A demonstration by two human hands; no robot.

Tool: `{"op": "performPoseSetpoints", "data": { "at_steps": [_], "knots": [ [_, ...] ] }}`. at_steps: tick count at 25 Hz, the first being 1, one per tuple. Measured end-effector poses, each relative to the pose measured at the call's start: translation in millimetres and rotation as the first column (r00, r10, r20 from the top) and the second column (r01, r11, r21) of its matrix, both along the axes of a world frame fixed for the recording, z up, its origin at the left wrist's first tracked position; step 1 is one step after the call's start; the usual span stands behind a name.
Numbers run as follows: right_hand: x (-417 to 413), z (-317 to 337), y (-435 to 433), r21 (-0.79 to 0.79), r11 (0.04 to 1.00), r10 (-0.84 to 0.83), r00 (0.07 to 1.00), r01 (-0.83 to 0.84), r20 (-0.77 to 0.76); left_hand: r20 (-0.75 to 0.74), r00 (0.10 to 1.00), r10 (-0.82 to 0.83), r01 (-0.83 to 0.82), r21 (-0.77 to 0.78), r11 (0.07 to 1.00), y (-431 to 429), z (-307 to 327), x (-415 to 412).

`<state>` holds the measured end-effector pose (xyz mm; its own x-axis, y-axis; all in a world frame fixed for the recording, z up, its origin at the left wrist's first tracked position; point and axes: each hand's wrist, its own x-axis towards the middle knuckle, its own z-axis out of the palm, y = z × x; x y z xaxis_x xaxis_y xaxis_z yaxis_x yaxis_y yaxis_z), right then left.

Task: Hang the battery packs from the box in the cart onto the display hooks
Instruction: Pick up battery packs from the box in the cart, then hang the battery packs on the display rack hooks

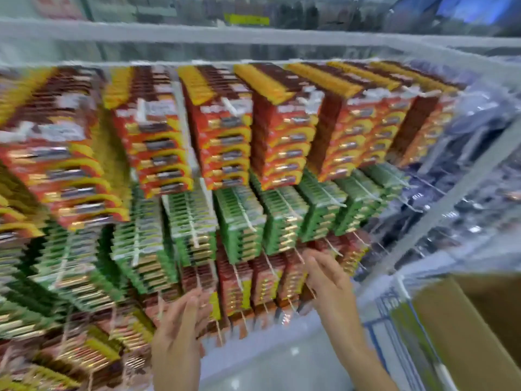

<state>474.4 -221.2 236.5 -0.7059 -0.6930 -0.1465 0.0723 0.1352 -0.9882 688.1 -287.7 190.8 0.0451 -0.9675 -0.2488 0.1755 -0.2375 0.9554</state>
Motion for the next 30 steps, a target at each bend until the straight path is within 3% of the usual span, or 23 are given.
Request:
{"op": "performPoseSetpoints", "data": {
  "at_steps": [6, 10, 14, 18, 21, 25, 30],
  "knots": [
    [-70.3, -50.0, 107.4, 0.142, 0.958, -0.254, 0.967, 0.248, 0.025, -0.001, 0.958, -0.286, 0.285, 0.058, 0.957, 57.8, -35.2, -110.2],
    [-130.7, -68.4, 190.0, 0.186, 0.903, -0.406, 0.911, 0.388, 0.075, -0.044, 0.842, -0.538, 0.534, 0.211, 0.819, 98.7, -31.7, -195.0],
    [-185.9, -83.5, 269.1, 0.189, 0.833, -0.541, 0.837, 0.52, 0.081, -0.039, 0.711, -0.702, 0.67, 0.341, 0.659, 139.3, -32.8, -280.2],
    [-229.9, -107.4, 336.6, 0.289, 0.74, -0.661, 0.734, 0.607, 0.153, 0.083, 0.658, -0.749, 0.705, 0.283, 0.651, 189.7, -55.4, -349.3],
    [-254.9, -116.1, 372.7, 0.361, 0.673, -0.732, 0.652, 0.646, 0.198, 0.09, 0.567, -0.819, 0.744, 0.372, 0.556, 218.0, -63.1, -393.7],
    [-290.7, -122.9, 398.6, 0.408, 0.579, -0.811, 0.549, 0.706, 0.201, 0.183, 0.502, -0.845, 0.794, 0.29, 0.534, 251.1, -60.0, -446.7],
    [-340.3, -134.3, 396.9, 0.445, 0.532, -0.842, 0.502, 0.72, 0.196, 0.208, 0.377, -0.902, 0.845, 0.323, 0.427, 250.5, -69.2, -511.9]
  ]
}}
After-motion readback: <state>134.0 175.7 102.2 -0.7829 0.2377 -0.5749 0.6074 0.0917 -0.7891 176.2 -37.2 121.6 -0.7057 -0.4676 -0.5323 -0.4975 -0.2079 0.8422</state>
